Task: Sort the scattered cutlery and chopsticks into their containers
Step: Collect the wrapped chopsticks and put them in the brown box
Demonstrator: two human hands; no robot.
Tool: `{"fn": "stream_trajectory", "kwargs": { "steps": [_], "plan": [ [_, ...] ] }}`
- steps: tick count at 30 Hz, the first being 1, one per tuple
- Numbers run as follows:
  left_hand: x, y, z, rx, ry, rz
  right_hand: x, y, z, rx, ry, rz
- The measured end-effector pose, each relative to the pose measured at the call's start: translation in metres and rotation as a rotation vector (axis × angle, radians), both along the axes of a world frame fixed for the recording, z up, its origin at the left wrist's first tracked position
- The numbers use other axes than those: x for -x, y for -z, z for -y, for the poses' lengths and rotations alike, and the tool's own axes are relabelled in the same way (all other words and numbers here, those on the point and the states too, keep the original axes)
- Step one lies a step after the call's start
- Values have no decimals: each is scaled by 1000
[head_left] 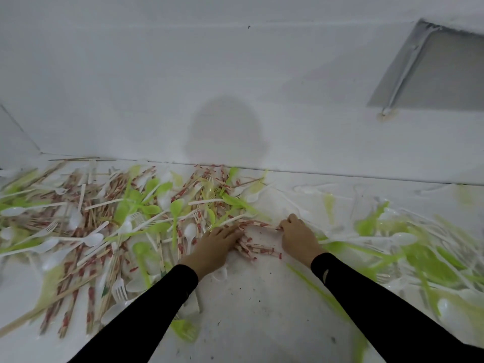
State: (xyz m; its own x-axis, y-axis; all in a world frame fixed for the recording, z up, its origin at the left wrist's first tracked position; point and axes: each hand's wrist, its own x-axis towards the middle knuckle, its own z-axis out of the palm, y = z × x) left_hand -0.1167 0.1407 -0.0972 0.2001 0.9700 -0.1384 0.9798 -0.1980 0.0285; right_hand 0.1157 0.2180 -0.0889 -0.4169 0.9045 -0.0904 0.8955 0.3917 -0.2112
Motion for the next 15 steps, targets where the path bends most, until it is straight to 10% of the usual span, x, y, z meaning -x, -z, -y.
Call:
{"fn": "stream_trajectory", "kwargs": {
  "steps": [15],
  "plan": [
    [-6,8,-27,-247,288,104,-27,-28,-20,74,62,-469]
  ]
}}
